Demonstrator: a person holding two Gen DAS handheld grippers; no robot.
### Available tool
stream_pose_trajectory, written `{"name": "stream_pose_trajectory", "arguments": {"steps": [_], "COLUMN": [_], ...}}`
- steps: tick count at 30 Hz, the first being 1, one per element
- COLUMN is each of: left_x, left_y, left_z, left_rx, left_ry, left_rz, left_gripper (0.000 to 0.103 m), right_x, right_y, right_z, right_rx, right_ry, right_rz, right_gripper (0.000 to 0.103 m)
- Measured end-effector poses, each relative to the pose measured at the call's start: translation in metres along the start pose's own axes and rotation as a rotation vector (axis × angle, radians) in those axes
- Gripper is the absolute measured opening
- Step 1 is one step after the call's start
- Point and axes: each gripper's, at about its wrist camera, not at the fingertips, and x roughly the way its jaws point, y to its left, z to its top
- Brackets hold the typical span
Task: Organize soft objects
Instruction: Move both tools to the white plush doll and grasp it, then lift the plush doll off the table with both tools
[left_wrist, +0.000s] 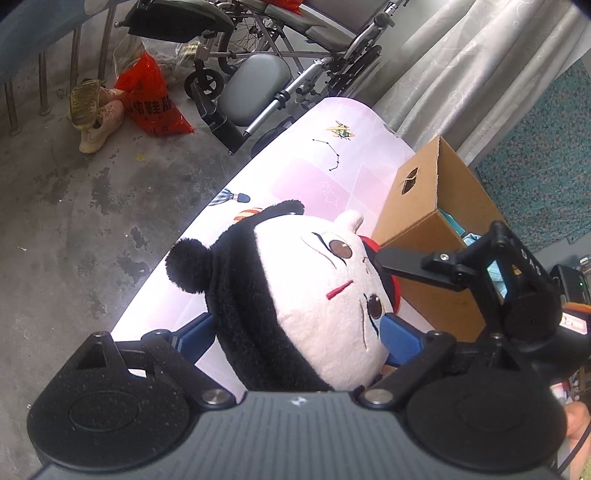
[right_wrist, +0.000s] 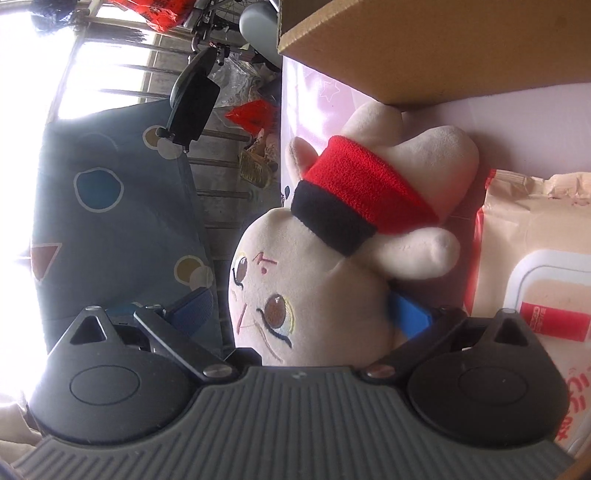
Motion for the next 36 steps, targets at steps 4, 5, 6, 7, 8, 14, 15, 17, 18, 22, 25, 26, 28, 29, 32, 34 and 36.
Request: {"name": "stream_pose_trajectory", "arguments": {"steps": [4, 5, 6, 7, 8, 14, 15, 17, 18, 22, 25, 26, 28, 29, 32, 34, 36], "left_x": [0.012, 0.014, 0.016, 0.017, 0.017, 0.004, 0.000, -0.008, -0.012, -0.026, -0.036, -0.040, -0.050, -0.056, -0.068, -0.067, -0.059], "left_y": [0.003, 0.004, 0.004, 0.004, 0.004, -0.006, -0.009, -0.011, -0.011, -0.010, -0.012, -0.014, -0.017, -0.019, -0.026, -0.031, -0.034], "left_z": [0.005, 0.006, 0.006, 0.007, 0.007, -0.001, -0.004, -0.011, -0.016, -0.039, -0.053, -0.056, -0.058, -0.057, -0.050, -0.040, -0.031], "left_rx": [-0.016, -0.020, -0.020, -0.023, -0.029, 0.011, 0.023, 0.038, 0.037, 0.034, 0.072, 0.085, 0.113, 0.131, 0.206, 0.260, 0.300], "left_ry": [0.026, 0.029, 0.030, 0.029, 0.028, 0.032, 0.033, 0.041, 0.052, 0.092, 0.080, 0.071, 0.051, 0.034, -0.034, -0.072, -0.078], "left_rz": [-0.022, -0.023, -0.022, -0.020, -0.024, 0.003, 0.013, 0.022, 0.017, -0.035, -0.039, -0.039, -0.039, -0.035, 0.014, 0.054, 0.054], "left_gripper": [0.096, 0.096, 0.096, 0.094, 0.094, 0.092, 0.092, 0.092, 0.091, 0.091, 0.091, 0.091, 0.094, 0.095, 0.095, 0.097, 0.097], "right_x": [0.015, 0.016, 0.018, 0.019, 0.020, 0.021, 0.020, 0.019, 0.018, 0.015, 0.014, 0.013, 0.010, 0.009, 0.003, 0.000, 0.001], "right_y": [-0.001, 0.000, 0.001, 0.003, 0.005, 0.018, 0.019, 0.021, 0.022, 0.025, 0.025, 0.025, 0.024, 0.023, 0.016, 0.009, 0.006], "right_z": [0.005, 0.006, 0.006, 0.006, 0.005, -0.006, -0.008, -0.011, -0.013, -0.020, -0.022, -0.022, -0.021, -0.020, -0.015, -0.014, -0.012], "right_rx": [0.018, 0.020, 0.017, 0.007, -0.009, -0.134, -0.142, -0.162, -0.184, -0.248, -0.253, -0.248, -0.231, -0.221, -0.165, -0.125, -0.098], "right_ry": [0.006, 0.008, 0.010, 0.011, 0.015, 0.089, 0.111, 0.144, 0.166, 0.211, 0.218, 0.217, 0.209, 0.204, 0.187, 0.184, 0.179], "right_rz": [-0.008, -0.009, -0.013, -0.018, -0.022, -0.058, -0.057, -0.066, -0.080, -0.125, -0.128, -0.127, -0.120, -0.111, -0.074, -0.060, -0.049], "right_gripper": [0.102, 0.102, 0.102, 0.103, 0.103, 0.102, 0.102, 0.102, 0.102, 0.102, 0.102, 0.102, 0.102, 0.102, 0.102, 0.102, 0.102]}}
